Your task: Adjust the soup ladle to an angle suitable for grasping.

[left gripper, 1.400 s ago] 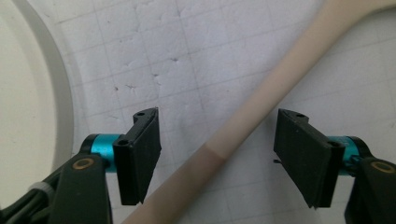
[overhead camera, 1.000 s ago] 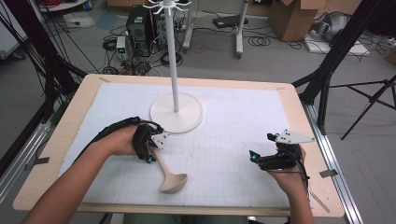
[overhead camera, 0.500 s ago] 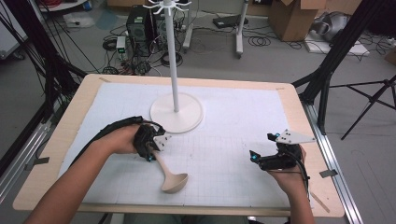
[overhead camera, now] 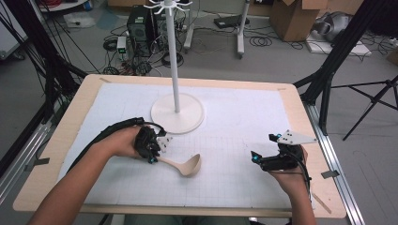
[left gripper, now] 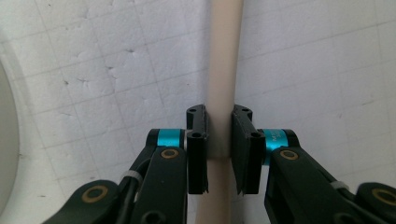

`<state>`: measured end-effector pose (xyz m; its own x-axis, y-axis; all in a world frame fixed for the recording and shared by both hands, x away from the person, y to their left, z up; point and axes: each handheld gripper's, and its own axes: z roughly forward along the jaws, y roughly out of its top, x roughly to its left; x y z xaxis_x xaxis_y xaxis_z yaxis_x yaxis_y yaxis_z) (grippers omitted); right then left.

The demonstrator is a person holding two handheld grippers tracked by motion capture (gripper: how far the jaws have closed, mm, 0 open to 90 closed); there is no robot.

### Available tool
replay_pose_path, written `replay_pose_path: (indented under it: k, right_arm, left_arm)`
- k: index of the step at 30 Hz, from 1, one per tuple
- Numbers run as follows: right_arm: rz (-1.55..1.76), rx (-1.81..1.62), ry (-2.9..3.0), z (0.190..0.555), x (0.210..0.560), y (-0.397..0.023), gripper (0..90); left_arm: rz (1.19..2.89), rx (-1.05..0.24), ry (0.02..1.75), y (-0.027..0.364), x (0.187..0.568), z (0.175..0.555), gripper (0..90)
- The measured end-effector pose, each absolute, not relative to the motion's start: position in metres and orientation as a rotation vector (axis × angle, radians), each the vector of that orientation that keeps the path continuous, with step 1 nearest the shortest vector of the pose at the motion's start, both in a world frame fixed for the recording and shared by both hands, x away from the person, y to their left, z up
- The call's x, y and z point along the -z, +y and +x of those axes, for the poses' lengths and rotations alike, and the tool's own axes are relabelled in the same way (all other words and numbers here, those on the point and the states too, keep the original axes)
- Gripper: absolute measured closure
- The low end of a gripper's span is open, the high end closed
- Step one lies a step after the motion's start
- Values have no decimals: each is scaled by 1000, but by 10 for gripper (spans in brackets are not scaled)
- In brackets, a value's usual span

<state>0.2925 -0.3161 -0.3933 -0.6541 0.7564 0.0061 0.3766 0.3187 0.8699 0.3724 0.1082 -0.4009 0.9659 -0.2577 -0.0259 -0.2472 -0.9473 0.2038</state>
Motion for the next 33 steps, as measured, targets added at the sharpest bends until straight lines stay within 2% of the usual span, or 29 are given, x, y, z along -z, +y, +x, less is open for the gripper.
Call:
replay_pose_path:
  k: [16, 33]
  right_arm:
    - [1003, -1272, 2193, 292, 393, -315, 4]
    - [1002, -1276, 2196, 293, 394, -314, 4]
  left_arm:
    - [2912, 88, -308, 109, 400, 372, 775]
    - [2908, 52, -69, 112, 401, 367, 773]
